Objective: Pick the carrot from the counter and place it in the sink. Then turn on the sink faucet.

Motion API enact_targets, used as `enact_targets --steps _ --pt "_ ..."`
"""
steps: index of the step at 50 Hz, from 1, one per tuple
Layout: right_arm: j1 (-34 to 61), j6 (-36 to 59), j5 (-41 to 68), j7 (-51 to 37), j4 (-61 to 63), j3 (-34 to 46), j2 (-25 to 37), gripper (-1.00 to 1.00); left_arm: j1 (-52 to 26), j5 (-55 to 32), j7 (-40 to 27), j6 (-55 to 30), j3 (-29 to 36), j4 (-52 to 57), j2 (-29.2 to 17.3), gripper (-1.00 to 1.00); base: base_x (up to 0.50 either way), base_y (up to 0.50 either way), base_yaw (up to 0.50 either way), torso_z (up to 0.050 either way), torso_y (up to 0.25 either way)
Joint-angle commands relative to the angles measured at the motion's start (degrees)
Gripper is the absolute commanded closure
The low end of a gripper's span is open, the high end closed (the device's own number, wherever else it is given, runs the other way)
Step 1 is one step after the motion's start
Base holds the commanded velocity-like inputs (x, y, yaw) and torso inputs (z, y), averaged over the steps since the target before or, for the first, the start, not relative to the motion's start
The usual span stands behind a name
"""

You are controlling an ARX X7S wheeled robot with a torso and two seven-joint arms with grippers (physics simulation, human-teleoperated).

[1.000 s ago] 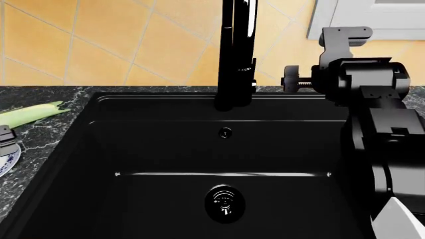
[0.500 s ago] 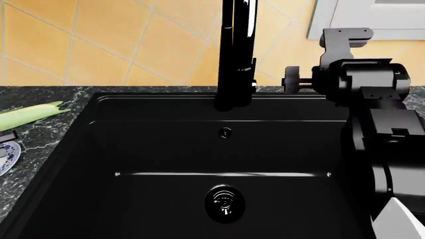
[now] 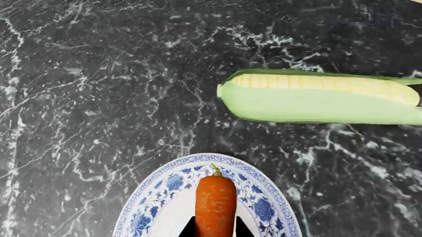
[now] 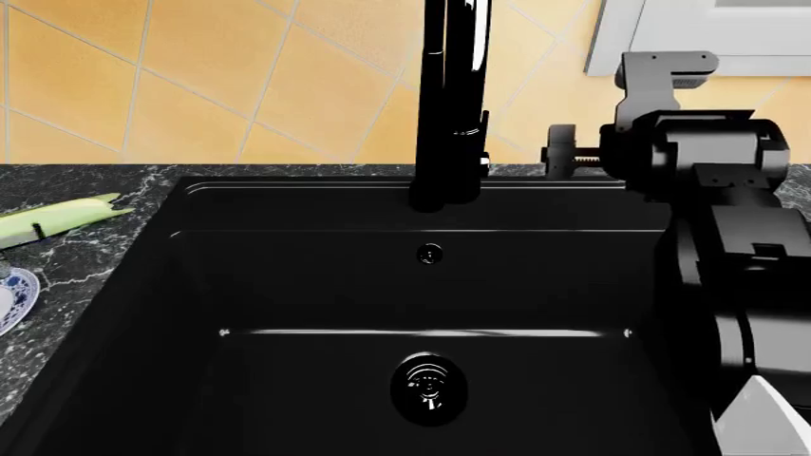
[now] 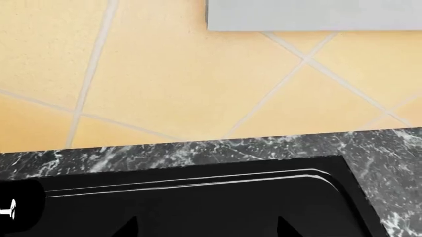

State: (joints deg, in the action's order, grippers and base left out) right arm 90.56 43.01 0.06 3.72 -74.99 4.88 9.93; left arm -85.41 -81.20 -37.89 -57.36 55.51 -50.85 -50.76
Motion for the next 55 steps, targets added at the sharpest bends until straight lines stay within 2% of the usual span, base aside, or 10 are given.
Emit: enact_targets --steps 1,3,10,25,36,48,55 --pt "0.11 -0.07 0.04 -0.05 0.0 -0.21 0.36 -1.0 -0.21 -12.04 -11.05 -5.78 -6.48 25.34 -5.85 1.0 0.0 0.0 0.0 0.0 0.0" --pt "0.05 -0.08 0.03 -0.12 0.0 -0.27 0.42 -1.0 -0.23 -12.65 -11.9 -6.01 -6.65 27.32 -5.73 1.0 0.0 0.0 0.0 0.0 0.0" --pt "0.04 0.11 -0.04 -0.21 0.0 -0.28 0.47 -1.0 -0.35 -13.63 -11.56 -7.98 -5.14 32.4 -0.5 1.0 0.0 0.0 0.0 0.0 0.0" --pt "-0.11 0.12 -0.01 -0.24 0.0 -0.39 0.35 -1.0 -0.41 -11.99 -7.16 -8.75 -1.72 34.6 10.09 1.0 0.0 0.0 0.0 0.0 0.0" --pt "-0.24 0.07 0.02 -0.11 0.0 -0.55 0.69 -1.0 1.46 -6.53 -1.85 -9.59 4.58 33.89 18.99 1.0 0.0 0.0 0.0 0.0 0.0" --pt "-1.16 -0.29 0.01 -0.31 0.0 -0.88 0.7 -1.0 5.72 -3.78 0.43 -9.0 8.83 37.71 23.04 1.0 0.0 0.0 0.0 0.0 0.0" --pt "-1.79 -0.44 0.02 -0.26 0.0 -0.98 0.46 -1.0 7.66 -0.6 2.6 -9.76 13.64 37.87 28.65 1.0 0.0 0.0 0.0 0.0 0.0"
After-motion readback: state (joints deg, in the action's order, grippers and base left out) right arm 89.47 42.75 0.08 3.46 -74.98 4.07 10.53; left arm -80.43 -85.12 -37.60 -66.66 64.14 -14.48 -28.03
